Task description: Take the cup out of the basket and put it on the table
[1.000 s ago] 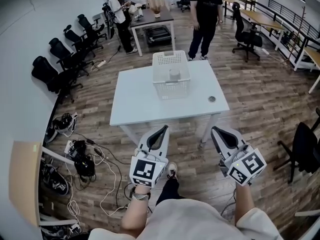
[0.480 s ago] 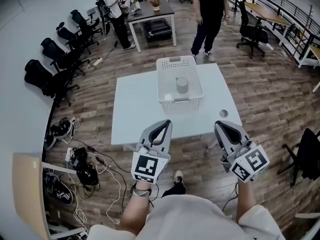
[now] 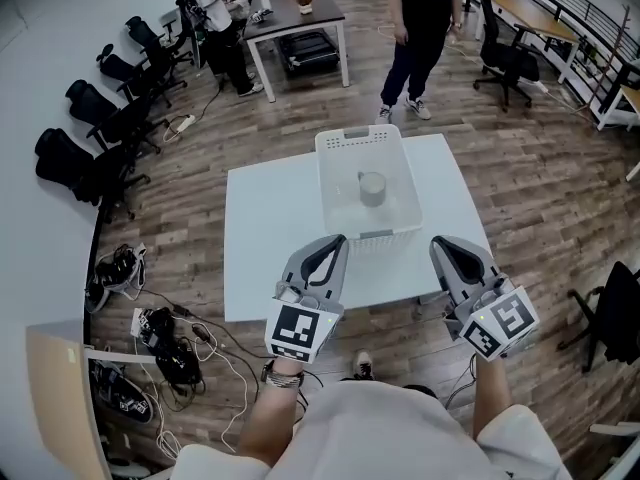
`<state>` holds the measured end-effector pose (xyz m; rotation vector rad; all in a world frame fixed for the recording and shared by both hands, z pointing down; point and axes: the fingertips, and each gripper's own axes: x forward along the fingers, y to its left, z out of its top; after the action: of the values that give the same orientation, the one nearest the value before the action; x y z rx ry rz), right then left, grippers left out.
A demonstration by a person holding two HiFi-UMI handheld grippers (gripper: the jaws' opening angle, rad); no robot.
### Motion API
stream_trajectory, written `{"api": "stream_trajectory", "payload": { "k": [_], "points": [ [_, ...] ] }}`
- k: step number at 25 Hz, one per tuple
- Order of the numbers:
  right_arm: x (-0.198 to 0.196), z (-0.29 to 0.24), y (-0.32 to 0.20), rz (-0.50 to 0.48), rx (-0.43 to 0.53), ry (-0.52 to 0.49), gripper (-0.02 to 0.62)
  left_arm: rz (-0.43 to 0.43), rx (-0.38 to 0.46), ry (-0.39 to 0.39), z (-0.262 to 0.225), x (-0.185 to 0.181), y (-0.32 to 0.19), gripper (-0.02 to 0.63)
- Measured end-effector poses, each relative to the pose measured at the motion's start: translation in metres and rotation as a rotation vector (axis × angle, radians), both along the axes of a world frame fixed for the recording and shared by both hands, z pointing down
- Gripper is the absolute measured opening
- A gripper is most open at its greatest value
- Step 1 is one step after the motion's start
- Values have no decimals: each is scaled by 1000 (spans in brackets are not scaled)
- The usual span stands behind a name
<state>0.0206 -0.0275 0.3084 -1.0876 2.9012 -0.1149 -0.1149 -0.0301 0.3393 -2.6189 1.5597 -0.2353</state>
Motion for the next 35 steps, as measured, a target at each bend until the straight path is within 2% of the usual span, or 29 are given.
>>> {"api": "stream_trajectory", "payload": {
  "k": [10, 17, 23, 27, 35],
  "points": [
    [-5, 14, -41, 5, -31, 32, 17, 8, -35, 7, 11, 0, -41, 0],
    [7, 18, -55, -32, -28, 51, 17, -54, -18, 21, 13, 12, -52, 0],
    [24, 22, -51, -47, -13, 79, 17, -132, -64, -6, 24, 28, -52, 0],
    [35, 26, -55, -76, -18, 59, 18, -141, -64, -33, 23, 43, -54, 31],
    [39, 30, -65, -96, -41, 45, 18, -129, -76, -89, 21, 52, -80, 44]
  ]
}}
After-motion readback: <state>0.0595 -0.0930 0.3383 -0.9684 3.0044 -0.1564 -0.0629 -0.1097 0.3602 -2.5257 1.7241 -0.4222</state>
